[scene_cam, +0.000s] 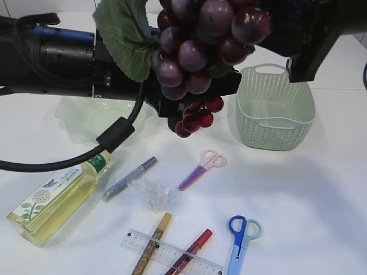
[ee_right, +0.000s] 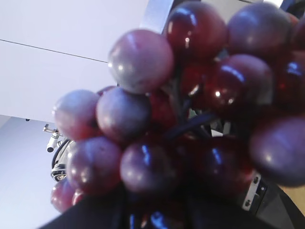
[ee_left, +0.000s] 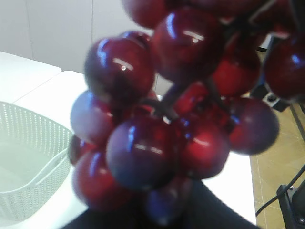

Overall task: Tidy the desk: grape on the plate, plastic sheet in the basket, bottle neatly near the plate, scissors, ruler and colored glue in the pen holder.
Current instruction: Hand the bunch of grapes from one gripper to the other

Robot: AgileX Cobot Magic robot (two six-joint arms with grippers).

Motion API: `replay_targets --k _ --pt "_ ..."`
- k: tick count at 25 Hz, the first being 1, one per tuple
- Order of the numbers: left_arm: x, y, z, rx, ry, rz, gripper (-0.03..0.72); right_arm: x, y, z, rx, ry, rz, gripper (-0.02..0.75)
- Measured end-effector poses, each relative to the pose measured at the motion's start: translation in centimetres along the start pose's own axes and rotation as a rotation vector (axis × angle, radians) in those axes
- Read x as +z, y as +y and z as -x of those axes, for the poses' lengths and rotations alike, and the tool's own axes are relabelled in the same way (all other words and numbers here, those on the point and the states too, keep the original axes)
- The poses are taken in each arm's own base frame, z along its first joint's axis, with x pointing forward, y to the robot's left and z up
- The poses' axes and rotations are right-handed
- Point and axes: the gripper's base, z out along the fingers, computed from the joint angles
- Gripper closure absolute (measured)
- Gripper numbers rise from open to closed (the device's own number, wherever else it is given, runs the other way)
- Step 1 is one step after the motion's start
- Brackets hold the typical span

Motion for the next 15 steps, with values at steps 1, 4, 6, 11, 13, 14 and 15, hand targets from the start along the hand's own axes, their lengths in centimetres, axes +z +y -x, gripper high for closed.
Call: replay_targets --k 1,4,6,11,13,14,15 --pt "0.0 0.0 0.0 0.0 0.0 0.0 0.594 0.0 0.0 0.0 0.0 0.0 0.0 0.535" --pt "0.0 0.0 0.0 0.0 0.0 0.0 0.596 0.0 0.0 0.0 0.0 0.0 0.0 0.525" --pt "0.0 0.0 0.0 0.0 0.0 0.0 0.596 0.0 0.0 0.0 0.0 0.0 0.0 0.52" --pt "0.0 0.0 0.0 0.0 0.0 0.0 0.597 0.0 0.0 0.0 0.0 0.0 0.0 0.486" --pt "0.0 0.0 0.0 -0.002 0.0 0.0 0.598 0.0 0.0 0.0 0.0 0.0 0.0 0.47" --pt "0.0 0.0 0.0 -0.002 0.0 0.0 0.599 0.0 0.0 0.0 0.0 0.0 0.0 0.462" --pt "0.0 0.0 0.0 -0.002 0.0 0.0 0.599 0.0 -0.01 -0.01 -0.001 0.001 -0.002 0.457"
